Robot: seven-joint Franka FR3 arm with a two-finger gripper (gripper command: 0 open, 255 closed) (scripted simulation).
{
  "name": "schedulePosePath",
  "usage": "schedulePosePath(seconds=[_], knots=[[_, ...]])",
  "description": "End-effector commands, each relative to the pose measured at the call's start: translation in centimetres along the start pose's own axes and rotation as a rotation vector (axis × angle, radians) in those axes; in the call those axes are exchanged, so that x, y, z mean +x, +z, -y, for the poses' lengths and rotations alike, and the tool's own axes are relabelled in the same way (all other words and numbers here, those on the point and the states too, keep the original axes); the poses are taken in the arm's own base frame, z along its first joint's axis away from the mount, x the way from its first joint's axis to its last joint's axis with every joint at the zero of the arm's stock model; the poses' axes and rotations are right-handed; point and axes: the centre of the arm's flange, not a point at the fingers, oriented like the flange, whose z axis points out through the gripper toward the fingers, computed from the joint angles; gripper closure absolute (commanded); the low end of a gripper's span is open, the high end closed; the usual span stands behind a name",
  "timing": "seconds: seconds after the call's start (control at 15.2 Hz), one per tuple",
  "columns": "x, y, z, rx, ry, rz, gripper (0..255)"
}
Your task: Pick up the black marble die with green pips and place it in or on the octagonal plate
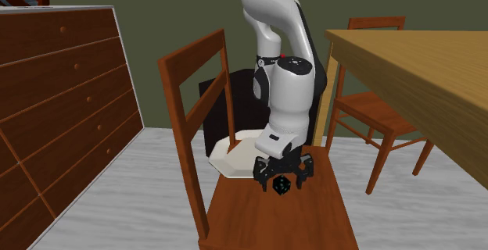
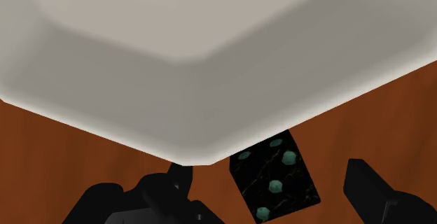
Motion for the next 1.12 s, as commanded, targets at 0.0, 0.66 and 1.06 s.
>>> schedulePosePath(seconds=[0.0, 0.66, 1.06], knots=[[0.0, 0.0, 0.0, 0.0, 0.0, 0.0, 0], [0.1, 0.0, 0.0, 0.0, 0.0, 0.0, 255], [0.0, -2.6, 0.0, 0.0, 0.0, 0.0, 255]])
